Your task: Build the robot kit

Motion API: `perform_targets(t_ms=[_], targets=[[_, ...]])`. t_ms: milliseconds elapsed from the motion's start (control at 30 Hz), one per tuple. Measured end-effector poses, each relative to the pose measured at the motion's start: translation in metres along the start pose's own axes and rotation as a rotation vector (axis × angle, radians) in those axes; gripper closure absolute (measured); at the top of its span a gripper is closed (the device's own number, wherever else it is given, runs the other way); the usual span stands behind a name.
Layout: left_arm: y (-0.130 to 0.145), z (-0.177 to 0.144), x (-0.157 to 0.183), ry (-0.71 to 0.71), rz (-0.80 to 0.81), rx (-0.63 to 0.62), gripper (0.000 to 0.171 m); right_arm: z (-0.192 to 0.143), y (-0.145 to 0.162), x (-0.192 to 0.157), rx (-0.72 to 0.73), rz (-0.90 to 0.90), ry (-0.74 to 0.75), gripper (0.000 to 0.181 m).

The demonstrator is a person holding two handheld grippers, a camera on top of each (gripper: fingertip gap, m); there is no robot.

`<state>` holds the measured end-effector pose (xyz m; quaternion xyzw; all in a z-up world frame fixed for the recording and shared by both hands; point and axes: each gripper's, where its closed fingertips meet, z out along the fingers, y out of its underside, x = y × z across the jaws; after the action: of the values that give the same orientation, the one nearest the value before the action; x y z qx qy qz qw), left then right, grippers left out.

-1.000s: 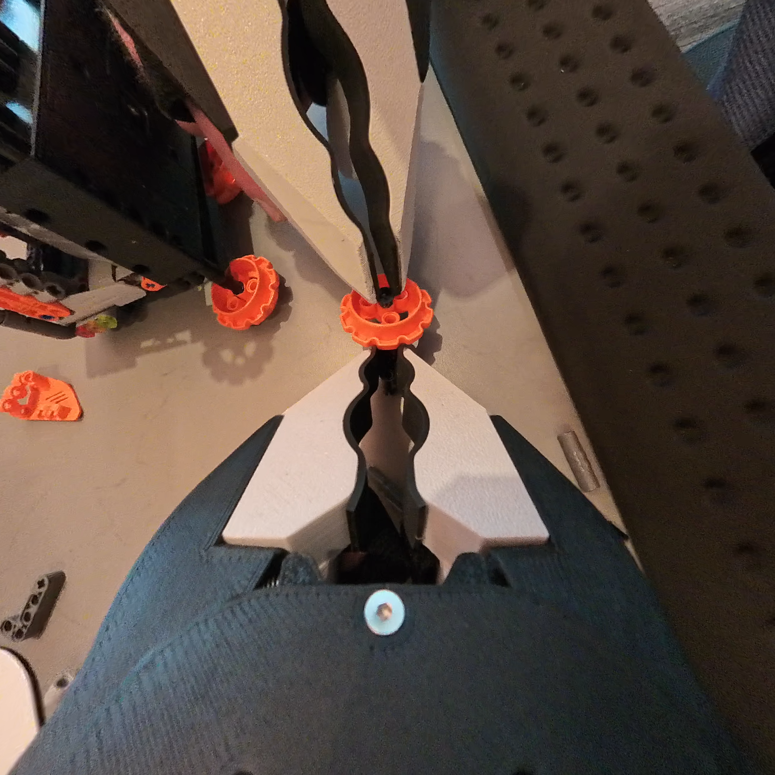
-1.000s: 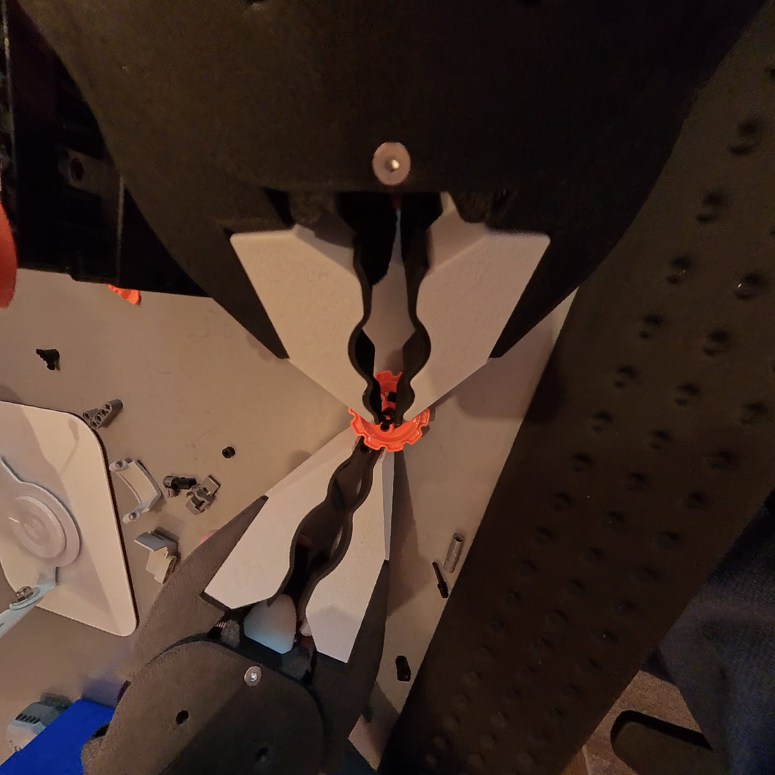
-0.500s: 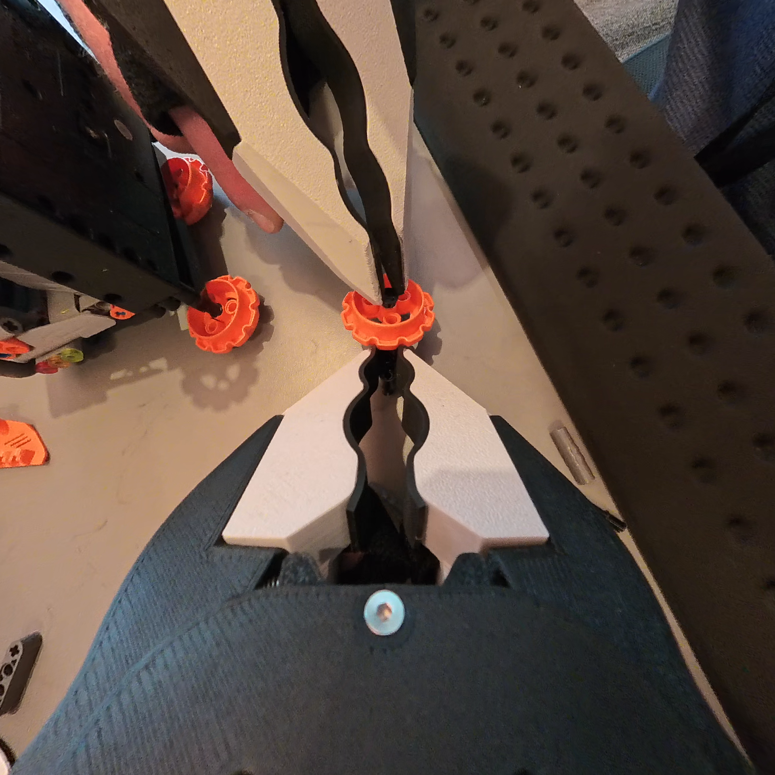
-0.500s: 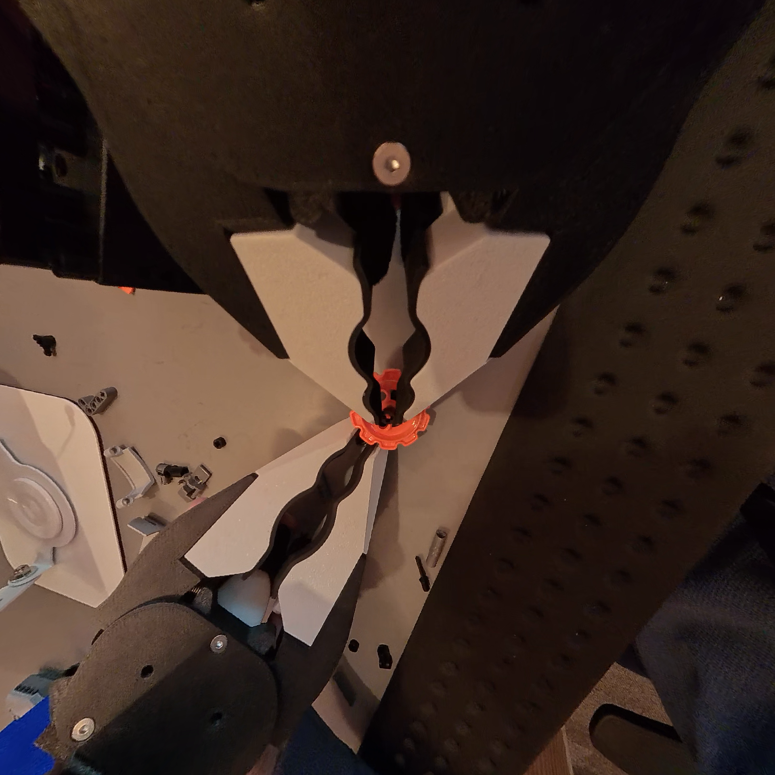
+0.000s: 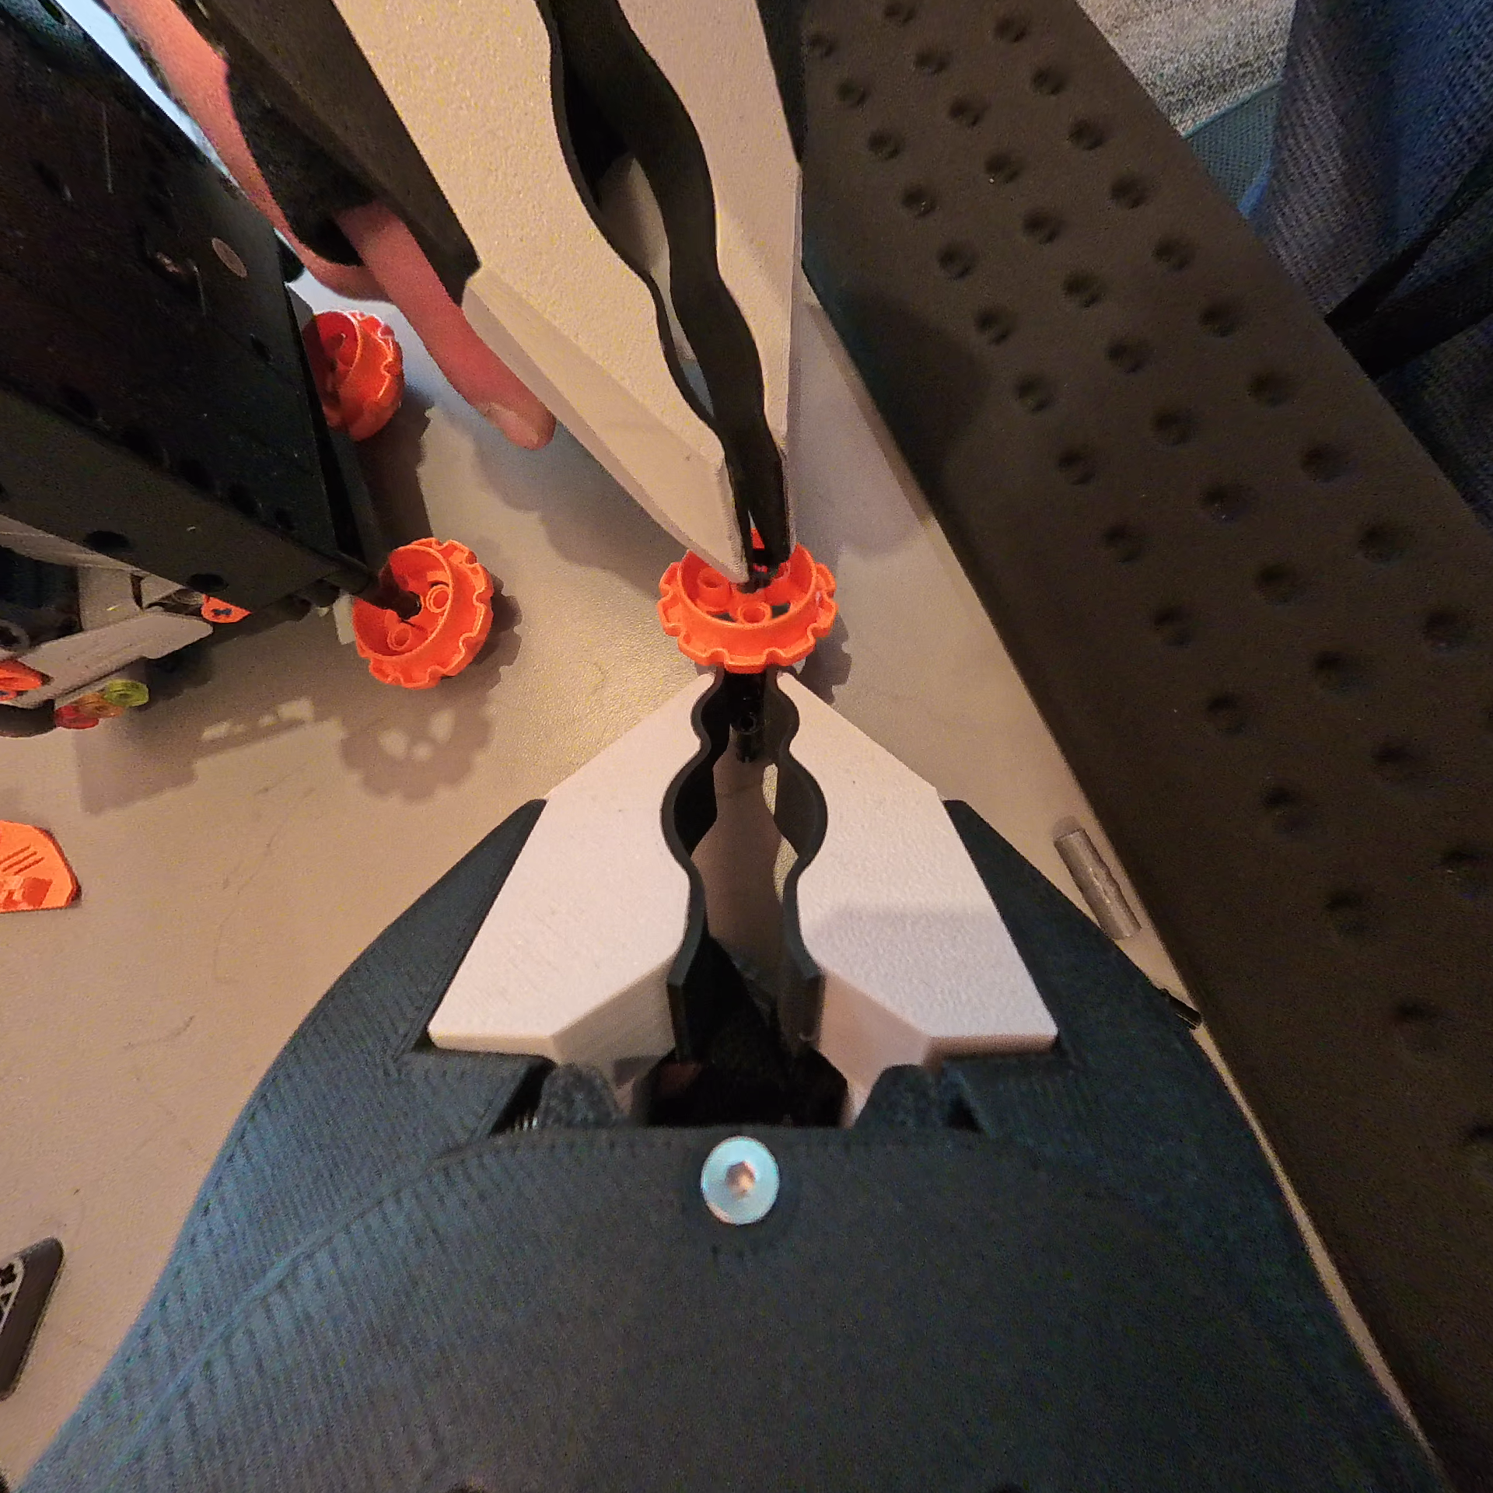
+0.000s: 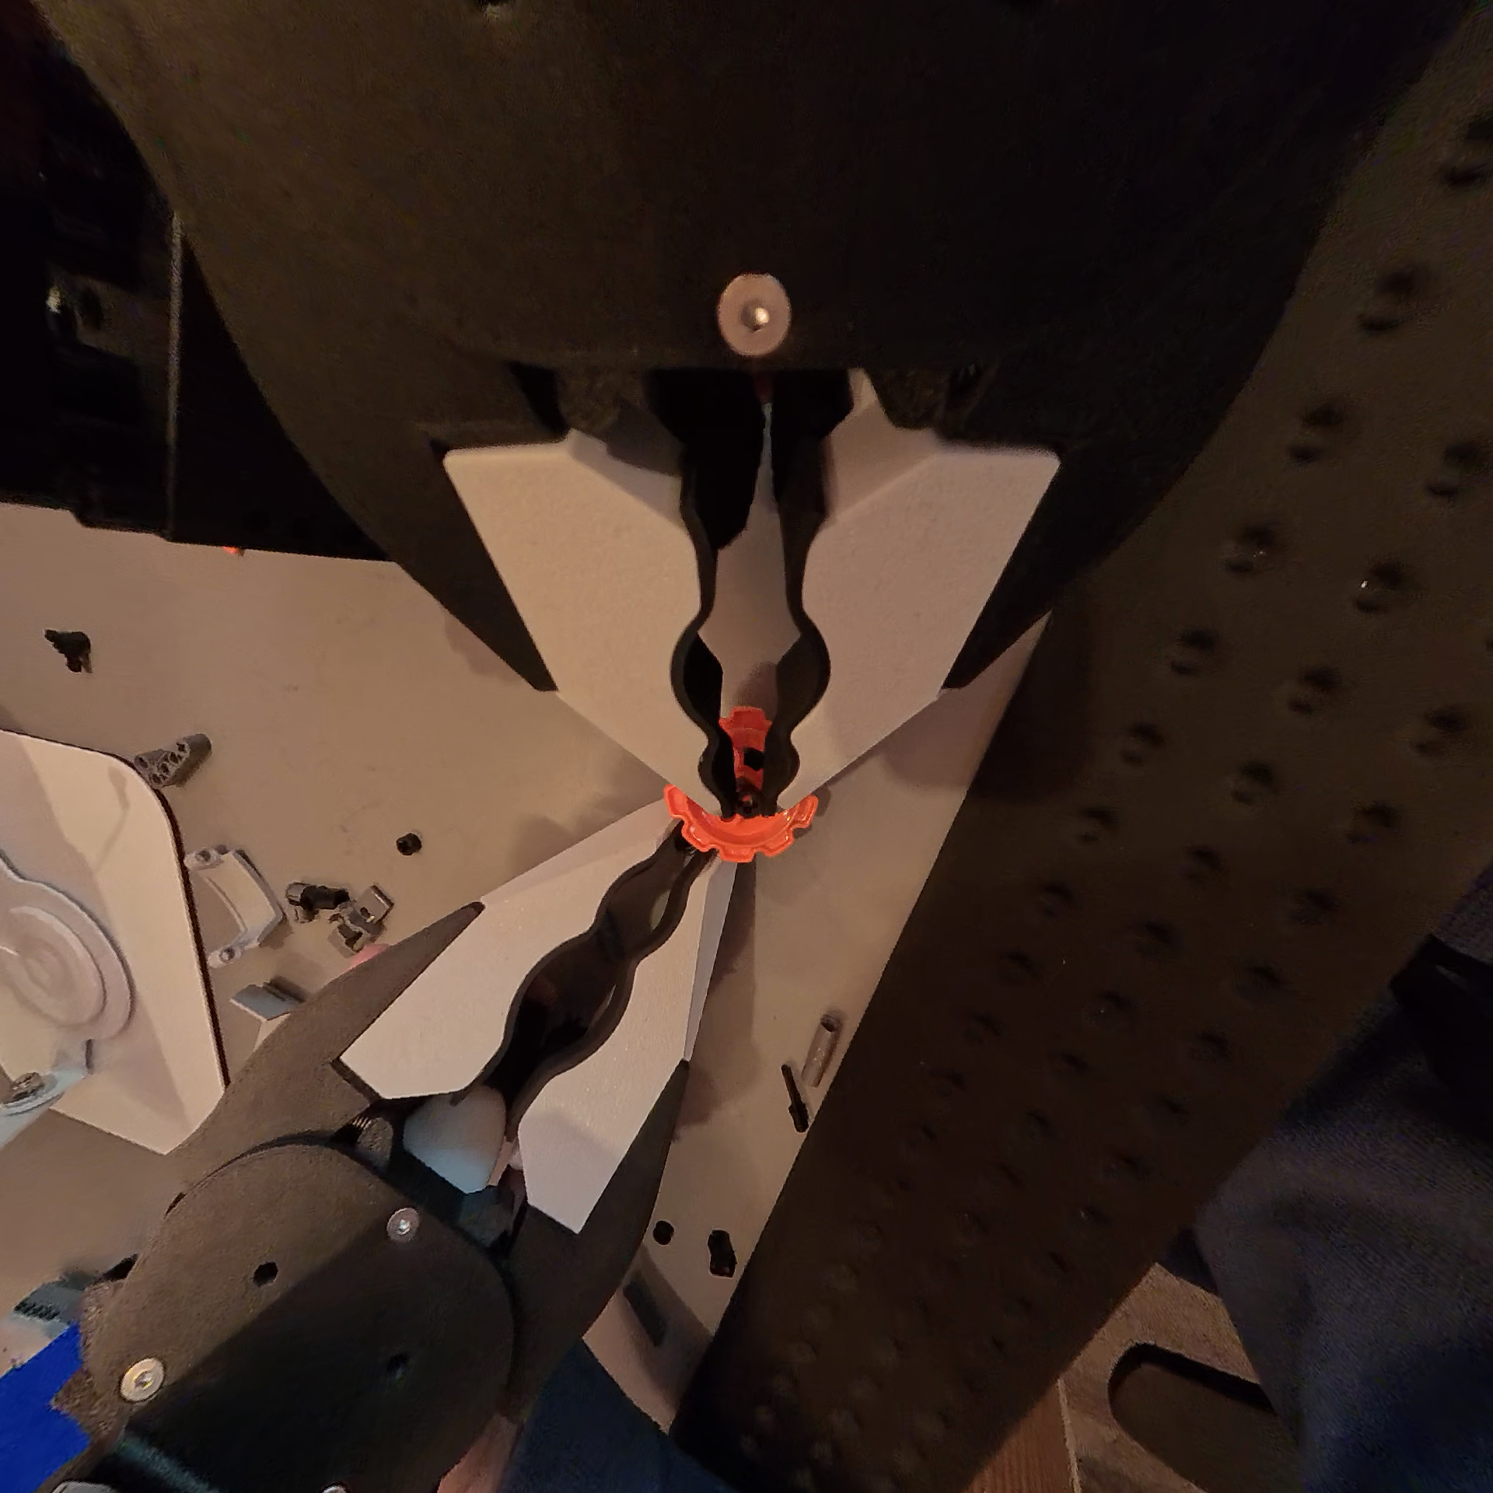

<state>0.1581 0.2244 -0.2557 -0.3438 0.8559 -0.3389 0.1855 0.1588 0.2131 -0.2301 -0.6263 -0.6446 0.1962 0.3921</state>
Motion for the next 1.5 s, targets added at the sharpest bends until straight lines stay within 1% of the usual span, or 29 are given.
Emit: perform_targets(t_ms=[533, 833, 1033, 1333, 1400, 1500], targets=[[0.0, 0.001, 0.002, 0.027, 0.016, -0.004, 0.164, -0.001, 0.001, -0.001, 0.024, -0.016, -0.008, 0.177], [-0.003, 0.002, 0.009, 0.132, 0.042, -0.005, 0.164, 0.0, -0.002, -0.008, 0.071, -0.008, -0.032, 0.176], [-0.004, 0.003, 0.011, 0.172, 0.049, 0.002, 0.164, 0.0, -0.003, -0.011, 0.107, -0.012, -0.036, 0.177], [-0.005, 0.004, 0.012, 0.193, 0.04, 0.017, 0.164, -0.001, 0.0, -0.012, 0.084, -0.055, 0.014, 0.177], [-0.007, 0.005, 0.014, 0.207, 0.031, 0.029, 0.164, -0.001, -0.001, -0.014, 0.098, -0.053, 0.013, 0.177], [-0.007, 0.006, 0.014, 0.215, 0.024, 0.035, 0.164, -0.001, -0.003, -0.015, 0.09, -0.09, 0.041, 0.177]])
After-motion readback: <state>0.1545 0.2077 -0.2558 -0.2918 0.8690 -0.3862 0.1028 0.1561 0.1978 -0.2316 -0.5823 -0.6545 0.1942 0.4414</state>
